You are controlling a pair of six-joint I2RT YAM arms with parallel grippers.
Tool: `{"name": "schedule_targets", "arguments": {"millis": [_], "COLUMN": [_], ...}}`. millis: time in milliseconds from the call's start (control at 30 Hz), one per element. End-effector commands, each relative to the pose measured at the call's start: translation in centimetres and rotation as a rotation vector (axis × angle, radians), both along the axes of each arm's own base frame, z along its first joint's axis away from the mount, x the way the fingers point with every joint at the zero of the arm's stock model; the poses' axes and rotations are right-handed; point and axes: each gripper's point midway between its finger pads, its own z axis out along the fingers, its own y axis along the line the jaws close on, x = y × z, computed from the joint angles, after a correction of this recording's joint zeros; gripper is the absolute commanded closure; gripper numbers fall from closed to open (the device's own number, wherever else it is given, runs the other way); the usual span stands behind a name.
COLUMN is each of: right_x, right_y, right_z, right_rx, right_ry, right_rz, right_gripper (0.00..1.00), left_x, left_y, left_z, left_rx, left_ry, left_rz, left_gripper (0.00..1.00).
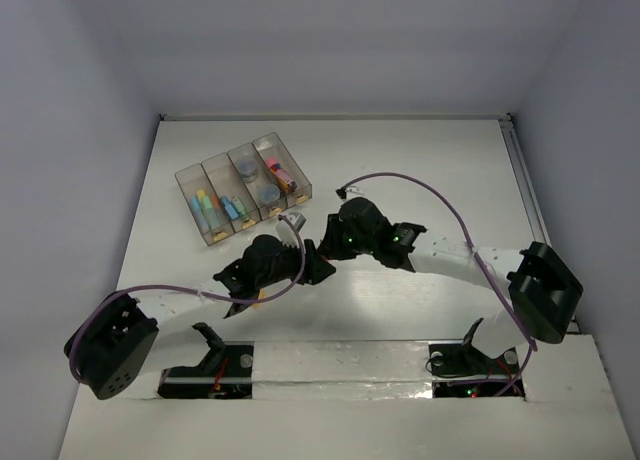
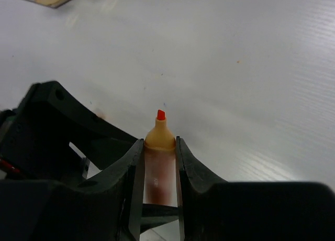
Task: Sort the stationery into containers
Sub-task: Pick up the pen from the center of the board.
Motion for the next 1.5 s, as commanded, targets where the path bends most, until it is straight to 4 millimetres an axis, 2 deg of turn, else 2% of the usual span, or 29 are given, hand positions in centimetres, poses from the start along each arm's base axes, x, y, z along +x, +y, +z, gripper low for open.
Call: {"name": "schedule_targets", "arguments": {"millis": [0, 100, 133, 167, 233, 300, 333, 367, 467, 533, 600, 667, 767, 800, 833, 867, 900, 933, 967, 1033, 1067, 1267, 1300, 1333, 1367, 1400, 1467], "right_x": [-0.3, -0.4, -0.5, -0.5, -0.3, -0.1, 0.0, 0.1, 0.3, 0.5, 0.5, 0.5, 0.6, 0.7, 0.7, 0.8, 0.8, 0.9, 0.9, 1.0, 1.0, 1.0, 1.0, 1.0, 1.0, 1.0, 1.0], "right_y": [0.9, 1.0, 1.1, 1.1, 1.1, 1.1, 1.2, 1.3, 1.6, 1.7, 1.8, 1.7, 1.4, 1.3, 1.2, 1.2, 1.1, 1.0, 0.9, 0.9, 0.9, 0.8, 0.8, 0.7, 0.7, 0.7, 0.7], "right_z": [1.5, 1.4, 1.5, 1.5, 1.8, 2.2, 2.4, 2.8, 3.4, 3.8, 3.9, 3.9, 3.9, 4.2, 4.3, 4.4, 4.7, 4.8, 4.9, 5.5, 5.7, 6.0, 5.9, 6.0, 6.0, 6.1, 6.0], "right_rx": [0.077, 0.079, 0.084, 0.086, 0.091, 0.096, 0.101, 0.110, 0.129, 0.141, 0.141, 0.141, 0.140, 0.146, 0.146, 0.148, 0.152, 0.154, 0.155, 0.171, 0.174, 0.180, 0.179, 0.182, 0.182, 0.184, 0.182], "right_ry": [-0.013, -0.005, -0.005, -0.003, -0.017, -0.026, -0.032, -0.037, -0.051, -0.063, -0.065, -0.069, -0.076, -0.082, -0.087, -0.090, -0.095, -0.103, -0.108, -0.121, -0.126, -0.134, -0.133, -0.137, -0.137, -0.139, -0.137], "right_rz": [0.028, 0.032, 0.037, 0.035, 0.028, 0.022, 0.020, 0.020, 0.021, 0.018, 0.021, 0.017, 0.003, 0.001, -0.004, -0.007, -0.010, -0.016, -0.019, -0.020, -0.021, -0.026, -0.028, -0.027, -0.027, -0.028, -0.027], "right_gripper": [1.00, 1.00, 1.00, 1.00, 1.00, 1.00, 1.00, 1.00, 1.00, 1.00, 1.00, 1.00, 1.00, 1.00, 1.00, 1.00, 1.00, 1.00, 1.00, 1.00, 1.00, 1.00, 1.00, 1.00, 1.00, 1.00, 1.00], "left_x": [1.3, 1.2, 1.2, 1.1, 0.9, 0.5, 0.3, 0.1, -0.3, -0.4, -0.4, -0.4, -0.5, -0.5, -0.5, -0.5, -0.5, -0.6, -0.6, -0.6, -0.6, -0.5, -0.5, -0.5, -0.3, -0.2, 0.2], "left_y": [-0.7, -0.5, -0.5, -0.7, -0.7, -0.9, -0.9, -1.0, -1.1, -1.1, -1.1, -1.1, -1.2, -1.3, -1.4, -1.4, -1.5, -1.6, -1.7, -1.7, -1.7, -1.6, -1.6, -1.6, -1.5, -1.4, -0.9], "left_z": [3.1, 3.4, 3.5, 3.5, 3.4, 3.3, 3.1, 3.2, 2.8, 2.8, 2.9, 3.0, 3.1, 3.2, 3.3, 3.1, 3.2, 3.2, 3.3, 3.4, 3.6, 3.8, 3.8, 3.9, 4.1, 4.3, 4.6], "left_rx": [-0.097, -0.120, -0.124, -0.126, -0.121, -0.123, -0.120, -0.124, -0.123, -0.127, -0.129, -0.131, -0.133, -0.135, -0.137, -0.134, -0.135, -0.135, -0.138, -0.140, -0.142, -0.144, -0.143, -0.141, -0.143, -0.140, -0.121], "left_ry": [-0.081, -0.092, -0.097, -0.095, -0.087, -0.079, -0.070, -0.068, -0.053, -0.053, -0.055, -0.057, -0.055, -0.058, -0.058, -0.052, -0.053, -0.051, -0.049, -0.050, -0.054, -0.063, -0.064, -0.068, -0.077, -0.086, -0.103], "left_rz": [0.035, 0.048, 0.045, 0.033, 0.022, 0.002, -0.006, -0.019, -0.037, -0.041, -0.043, -0.040, -0.050, -0.053, -0.056, -0.061, -0.064, -0.068, -0.077, -0.080, -0.075, -0.072, -0.073, -0.074, -0.063, -0.056, -0.021], "left_gripper": [0.56, 0.60, 0.75, 0.80, 0.85, 0.80, 0.69, 0.62, 0.47, 0.46, 0.52, 0.64, 0.64, 0.67, 0.74, 0.87, 0.92, 0.93, 0.90, 0.81, 0.71, 0.70, 0.70, 0.77, 0.96, 1.00, 1.00]}}
